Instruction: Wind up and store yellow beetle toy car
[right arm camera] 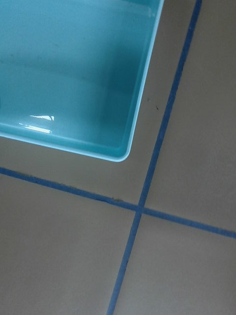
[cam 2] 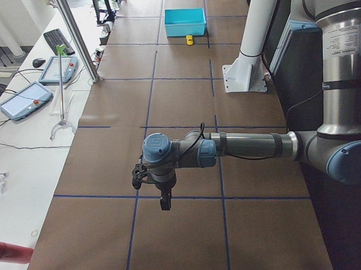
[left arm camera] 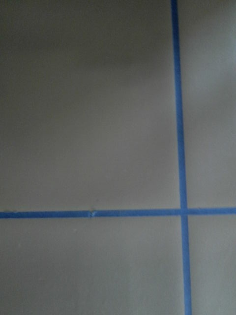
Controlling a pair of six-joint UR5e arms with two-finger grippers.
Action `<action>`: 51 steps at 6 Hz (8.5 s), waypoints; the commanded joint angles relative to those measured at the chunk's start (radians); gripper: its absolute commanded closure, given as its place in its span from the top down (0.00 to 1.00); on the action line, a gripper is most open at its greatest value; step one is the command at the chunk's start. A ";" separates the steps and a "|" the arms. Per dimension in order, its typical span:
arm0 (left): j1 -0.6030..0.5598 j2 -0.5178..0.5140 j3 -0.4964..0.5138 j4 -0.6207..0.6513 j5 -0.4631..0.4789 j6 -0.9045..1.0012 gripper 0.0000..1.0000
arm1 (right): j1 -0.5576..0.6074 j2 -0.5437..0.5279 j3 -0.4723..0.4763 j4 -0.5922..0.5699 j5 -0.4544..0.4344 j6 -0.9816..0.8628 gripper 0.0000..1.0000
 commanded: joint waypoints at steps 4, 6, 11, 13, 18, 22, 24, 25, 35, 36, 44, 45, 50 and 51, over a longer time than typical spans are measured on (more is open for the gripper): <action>-0.019 0.012 0.005 -0.016 -0.093 0.028 1.00 | -0.623 -0.033 0.281 0.172 -0.165 -0.033 1.00; -0.019 0.010 0.005 -0.016 -0.093 0.028 1.00 | -0.907 -0.026 0.313 0.225 -0.424 -0.063 1.00; -0.019 0.013 0.005 -0.005 -0.086 0.026 1.00 | -0.988 -0.004 0.220 0.239 -0.577 -0.346 1.00; -0.019 0.018 0.002 -0.007 -0.086 0.026 1.00 | -0.988 0.013 0.180 0.266 -0.578 -0.347 1.00; -0.019 0.019 -0.001 -0.008 -0.084 0.026 1.00 | -0.986 0.023 0.161 0.265 -0.581 -0.346 0.84; -0.019 0.019 0.000 -0.008 -0.084 0.026 1.00 | -0.980 0.022 0.167 0.265 -0.613 -0.346 0.14; -0.019 0.018 0.000 -0.007 -0.084 0.026 1.00 | -0.858 0.019 0.243 0.250 -0.553 -0.343 0.00; -0.017 0.018 -0.001 -0.007 -0.084 0.026 1.00 | -0.821 0.022 0.306 0.189 -0.490 -0.338 0.00; -0.017 0.018 0.000 -0.007 -0.082 0.026 1.00 | -0.521 -0.093 0.063 0.315 -0.339 -0.615 0.00; -0.017 0.018 -0.001 -0.007 -0.082 0.026 1.00 | -0.570 -0.099 0.061 0.318 -0.339 -0.590 0.00; -0.017 0.016 -0.001 -0.010 -0.082 0.026 1.00 | -0.655 -0.078 0.012 0.320 -0.351 -0.588 0.69; -0.017 0.018 -0.001 -0.010 -0.082 0.026 1.00 | -0.653 -0.078 0.020 0.320 -0.350 -0.568 0.95; -0.017 0.022 0.000 -0.016 -0.081 0.028 1.00 | -0.302 -0.042 0.215 -0.016 -0.163 -0.556 1.00; -0.017 0.022 0.000 -0.014 -0.081 0.028 1.00 | -0.203 -0.008 0.197 -0.147 -0.132 -0.554 1.00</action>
